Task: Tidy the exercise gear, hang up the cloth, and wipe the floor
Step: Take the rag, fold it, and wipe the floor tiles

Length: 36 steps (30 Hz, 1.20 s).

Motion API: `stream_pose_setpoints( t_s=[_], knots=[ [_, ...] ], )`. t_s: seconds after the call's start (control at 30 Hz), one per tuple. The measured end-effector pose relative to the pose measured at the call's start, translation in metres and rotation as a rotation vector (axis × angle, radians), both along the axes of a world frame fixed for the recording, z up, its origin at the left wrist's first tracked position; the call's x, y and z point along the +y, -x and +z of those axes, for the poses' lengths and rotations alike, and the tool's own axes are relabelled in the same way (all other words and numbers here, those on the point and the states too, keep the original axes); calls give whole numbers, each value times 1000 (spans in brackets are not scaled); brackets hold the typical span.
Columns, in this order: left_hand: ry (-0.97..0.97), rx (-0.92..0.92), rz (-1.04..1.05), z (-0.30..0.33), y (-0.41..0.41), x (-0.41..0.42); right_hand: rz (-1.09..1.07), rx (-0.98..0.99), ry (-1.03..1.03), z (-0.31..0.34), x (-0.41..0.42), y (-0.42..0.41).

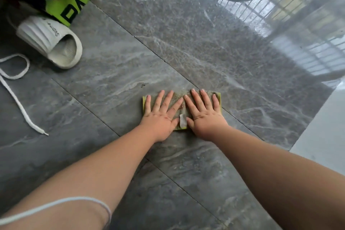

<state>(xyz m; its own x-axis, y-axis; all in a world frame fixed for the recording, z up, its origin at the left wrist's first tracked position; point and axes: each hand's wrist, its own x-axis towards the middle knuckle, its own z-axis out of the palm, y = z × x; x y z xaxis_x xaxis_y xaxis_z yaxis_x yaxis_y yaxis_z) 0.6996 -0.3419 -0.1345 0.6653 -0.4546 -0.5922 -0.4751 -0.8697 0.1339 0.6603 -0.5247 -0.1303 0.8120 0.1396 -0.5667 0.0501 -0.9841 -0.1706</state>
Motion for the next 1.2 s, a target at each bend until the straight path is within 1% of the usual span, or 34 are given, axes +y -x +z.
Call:
stream_pose_setpoints(
  t_s=[0.1,0.2,0.33,0.47,0.63,0.73,0.87,0.93,1.0,1.03,1.13,1.2],
  knots=[
    [44,-48,-43,-4,-51,-8,-170,-88,12,-8,9,-23],
    [44,-86,-147,-6,-67,-7,-201,-173,16,-14,12,-21],
    [72,-195,-173,-11,-57,0,-269,-275,18,-20,19,-7],
    [103,-251,-242,-19,-49,12,-342,-324,20,-24,38,11],
    [146,-264,-347,-19,-17,60,-368,-318,-36,-20,76,62],
    [154,-269,-355,-18,3,91,-363,-312,-73,-18,102,85],
    [126,-276,-283,-18,27,118,-331,-315,-96,-16,125,99],
    [124,-276,-229,-17,35,124,-420,-368,-137,-10,127,94],
    [117,-265,-131,-11,44,117,-548,-421,-127,-2,132,88],
    [118,-257,-53,-6,48,110,-598,-415,-100,0,137,86],
    [88,-221,210,3,59,82,-697,-297,-37,0,161,84],
    [67,-195,254,-2,60,76,-700,-262,-33,-8,167,80]
  ],
)
